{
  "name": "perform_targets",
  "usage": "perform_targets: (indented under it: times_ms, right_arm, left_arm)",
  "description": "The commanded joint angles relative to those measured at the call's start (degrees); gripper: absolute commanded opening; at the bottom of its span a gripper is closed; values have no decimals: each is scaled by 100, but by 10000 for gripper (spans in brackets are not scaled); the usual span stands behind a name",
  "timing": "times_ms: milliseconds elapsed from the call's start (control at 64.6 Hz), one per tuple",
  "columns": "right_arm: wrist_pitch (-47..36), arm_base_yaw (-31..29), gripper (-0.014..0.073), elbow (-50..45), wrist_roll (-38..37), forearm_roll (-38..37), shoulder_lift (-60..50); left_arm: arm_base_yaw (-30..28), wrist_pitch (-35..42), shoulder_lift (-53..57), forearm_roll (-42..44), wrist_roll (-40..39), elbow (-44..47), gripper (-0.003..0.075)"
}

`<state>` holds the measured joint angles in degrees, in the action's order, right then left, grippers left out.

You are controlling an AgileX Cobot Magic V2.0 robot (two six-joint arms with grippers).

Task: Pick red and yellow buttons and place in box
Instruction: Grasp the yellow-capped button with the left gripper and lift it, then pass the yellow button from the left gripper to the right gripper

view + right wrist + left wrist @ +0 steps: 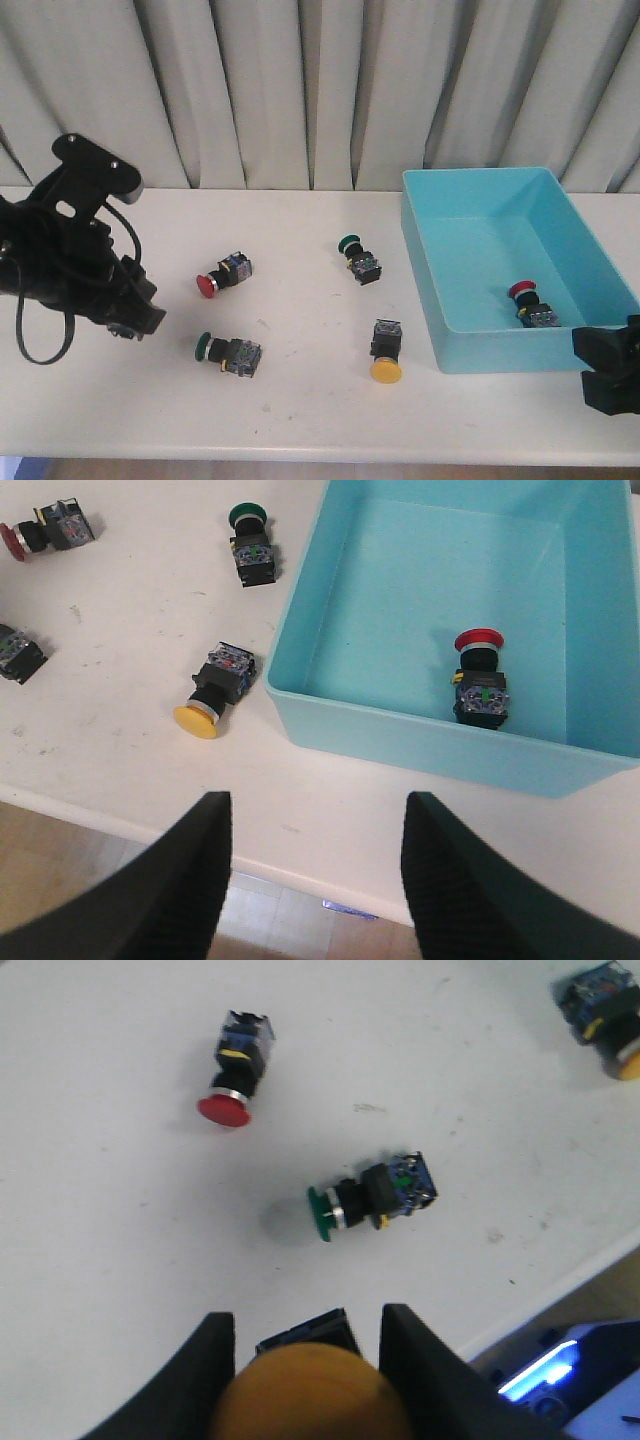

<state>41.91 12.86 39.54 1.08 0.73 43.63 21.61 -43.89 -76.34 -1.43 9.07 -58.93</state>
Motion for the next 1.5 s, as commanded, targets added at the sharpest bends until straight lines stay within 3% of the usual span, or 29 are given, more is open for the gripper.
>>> perform_targets:
  times_ms: [0,279,418,526,665,836,975,1300,1486]
  right_arm:
    - [-346,0,372,163,15,-12,-24]
    - [-291,0,372,163,276,9,-24]
    - [-272,0,397,163,1295,361,72]
    - [-300,0,464,163,2248,876,273]
    - [-478,0,545,163,3439,1698,679]
    - [-752,137,539,181,5354,2967,1177]
    - [-1312,752,519,181,6387,3681,1639]
    - [-3800,2633,512,181,7011,3751,2416]
    - [-4402,3200,512,181,7022,3751,2422]
  left_arm:
    - [0,513,176,-975,672,24,185]
    - [0,638,163,-4672,3835,116,185]
    - [0,408,115,-6398,4967,116,185]
    - [0,113,2,-7224,5362,116,185]
    - [0,-105,-121,-7538,5408,116,185]
    - [0,-86,-160,-7646,5403,116,185]
    - [0,-86,-160,-7717,5403,116,185]
    - [0,-103,-160,-7748,5392,116,185]
    - [0,-103,-160,-7748,5392,116,185]
